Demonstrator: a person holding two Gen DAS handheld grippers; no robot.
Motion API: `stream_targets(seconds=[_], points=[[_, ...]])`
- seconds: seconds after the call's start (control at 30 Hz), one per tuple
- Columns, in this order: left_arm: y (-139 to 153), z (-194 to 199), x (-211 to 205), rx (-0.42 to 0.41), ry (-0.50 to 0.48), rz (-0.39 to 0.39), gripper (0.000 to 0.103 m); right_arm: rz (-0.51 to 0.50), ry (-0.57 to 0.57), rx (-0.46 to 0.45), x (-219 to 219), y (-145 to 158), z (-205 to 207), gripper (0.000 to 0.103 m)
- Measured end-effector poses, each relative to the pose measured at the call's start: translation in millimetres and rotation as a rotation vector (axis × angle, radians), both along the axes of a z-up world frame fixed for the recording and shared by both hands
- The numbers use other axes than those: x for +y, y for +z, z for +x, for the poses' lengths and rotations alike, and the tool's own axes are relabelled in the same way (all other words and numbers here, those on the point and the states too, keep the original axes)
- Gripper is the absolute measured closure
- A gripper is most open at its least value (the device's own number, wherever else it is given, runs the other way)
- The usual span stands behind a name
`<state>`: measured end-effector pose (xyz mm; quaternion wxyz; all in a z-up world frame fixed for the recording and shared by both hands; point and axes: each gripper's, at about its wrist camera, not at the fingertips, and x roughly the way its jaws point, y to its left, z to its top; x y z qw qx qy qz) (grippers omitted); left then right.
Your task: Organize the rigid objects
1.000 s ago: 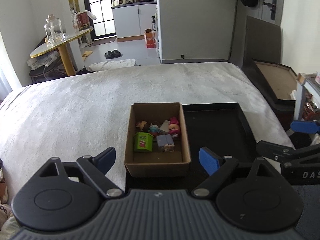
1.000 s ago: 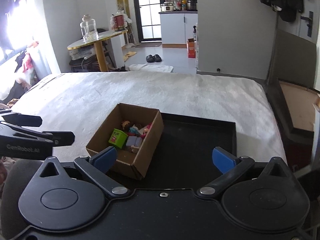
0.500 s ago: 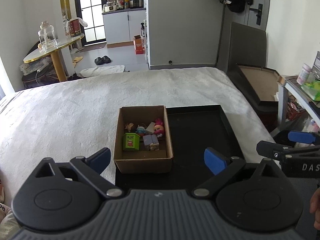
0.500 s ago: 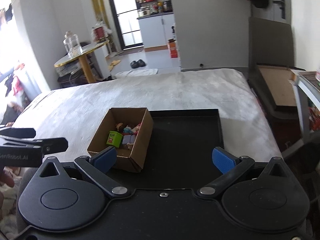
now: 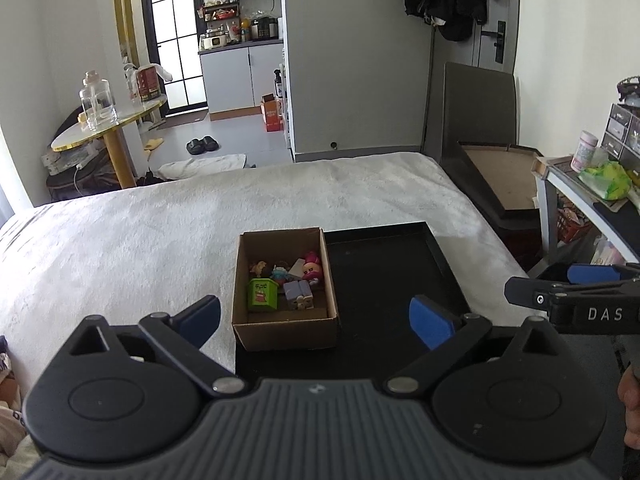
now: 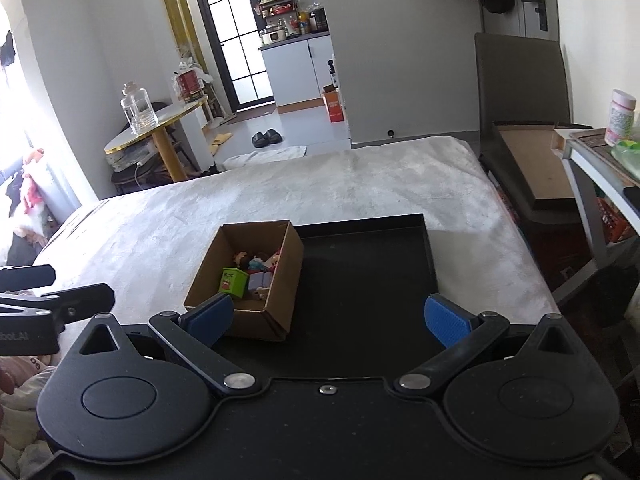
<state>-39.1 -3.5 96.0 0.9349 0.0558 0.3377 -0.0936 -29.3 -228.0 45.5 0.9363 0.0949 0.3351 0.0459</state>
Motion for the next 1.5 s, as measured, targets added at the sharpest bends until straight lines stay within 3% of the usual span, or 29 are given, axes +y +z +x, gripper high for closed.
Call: stream_targets(seconds=[0.43,1.5], points=[[-4.8,-2.4,10.2,0.010,0.050,-0.017,0.003,-0.022,-0.013,0.010,6.6,7.9,-8.2,0.000],[-13.4,-2.1,21.6,0.051,0.056,-0.029,0.003,-0.037,0.018,0.052,26.4,6.8,-5.5,0.000]])
